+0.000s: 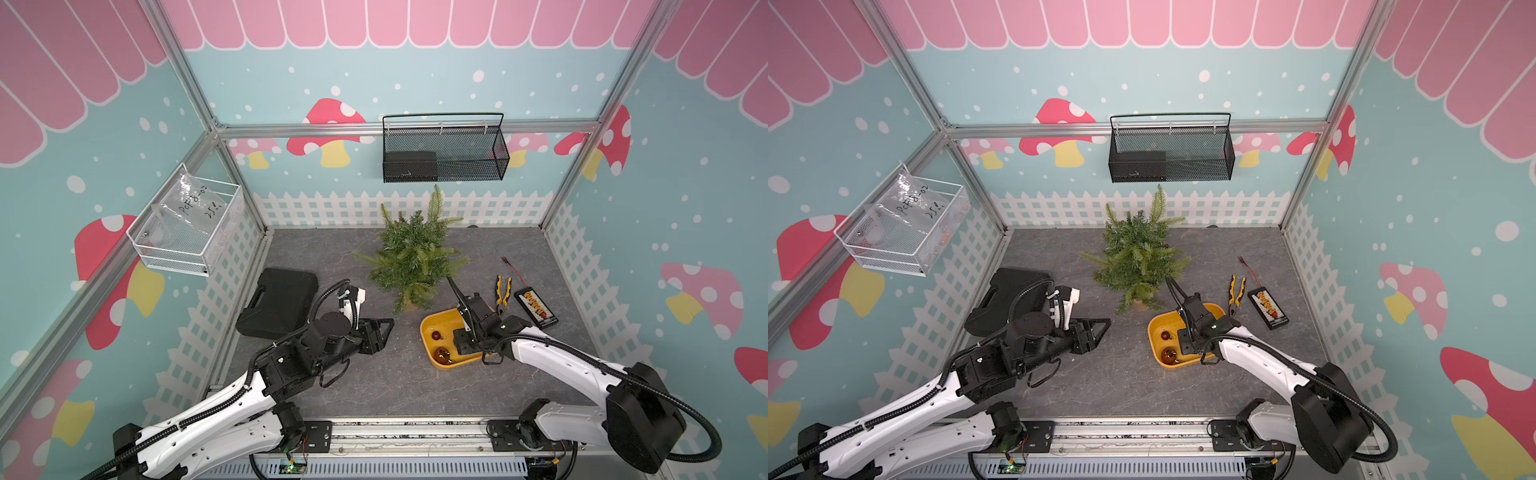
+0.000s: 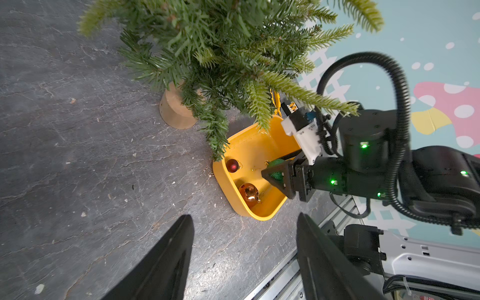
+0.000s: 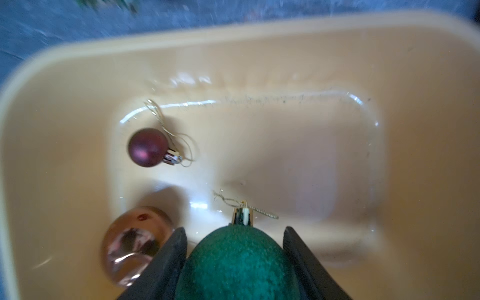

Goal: Decorate the small christmas tree with ornaments
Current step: Pick up an ornament from the container.

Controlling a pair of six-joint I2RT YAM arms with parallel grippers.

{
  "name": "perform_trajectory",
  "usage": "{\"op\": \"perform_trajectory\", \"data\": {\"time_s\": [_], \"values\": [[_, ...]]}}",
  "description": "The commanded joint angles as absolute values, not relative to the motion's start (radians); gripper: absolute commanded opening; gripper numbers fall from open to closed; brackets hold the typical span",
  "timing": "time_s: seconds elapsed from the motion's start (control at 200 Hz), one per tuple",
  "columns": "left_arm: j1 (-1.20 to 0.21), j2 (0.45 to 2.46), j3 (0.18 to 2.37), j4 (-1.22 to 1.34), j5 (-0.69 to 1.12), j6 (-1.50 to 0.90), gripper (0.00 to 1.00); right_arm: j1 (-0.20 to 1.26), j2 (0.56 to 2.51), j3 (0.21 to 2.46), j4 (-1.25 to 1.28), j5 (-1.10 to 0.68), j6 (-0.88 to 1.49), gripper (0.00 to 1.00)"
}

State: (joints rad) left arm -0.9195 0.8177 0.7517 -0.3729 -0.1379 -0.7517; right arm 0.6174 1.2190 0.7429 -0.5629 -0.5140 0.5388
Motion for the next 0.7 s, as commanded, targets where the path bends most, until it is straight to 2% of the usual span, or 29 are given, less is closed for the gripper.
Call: {"op": "perform_trajectory", "data": {"time_s": [0.0, 0.275, 0.51, 0.695], "values": [[-0.925, 0.829, 0.832, -0.386, -0.126, -0.727, 0.65, 0.626, 1.141, 0.835, -0.635, -0.483, 0.497, 0.55], [-0.922, 0.912, 1.038, -0.421, -0.069, -0.62, 0.67, 0.626, 0.982, 1.062, -0.707, -0.623, 0.425, 0.54], [-0.819, 0.966, 1.181, -0.431, 0.079, -0.625, 0.66, 0.626, 1.024, 1.33, -0.747, -0.705, 0.363, 0.53], [-0.739, 1.022, 1.276, -0.41, 0.21, -0.679, 0.62, 0.626, 1.08, 1.443, -0.664, -0.701, 0.334, 0.53]]}}
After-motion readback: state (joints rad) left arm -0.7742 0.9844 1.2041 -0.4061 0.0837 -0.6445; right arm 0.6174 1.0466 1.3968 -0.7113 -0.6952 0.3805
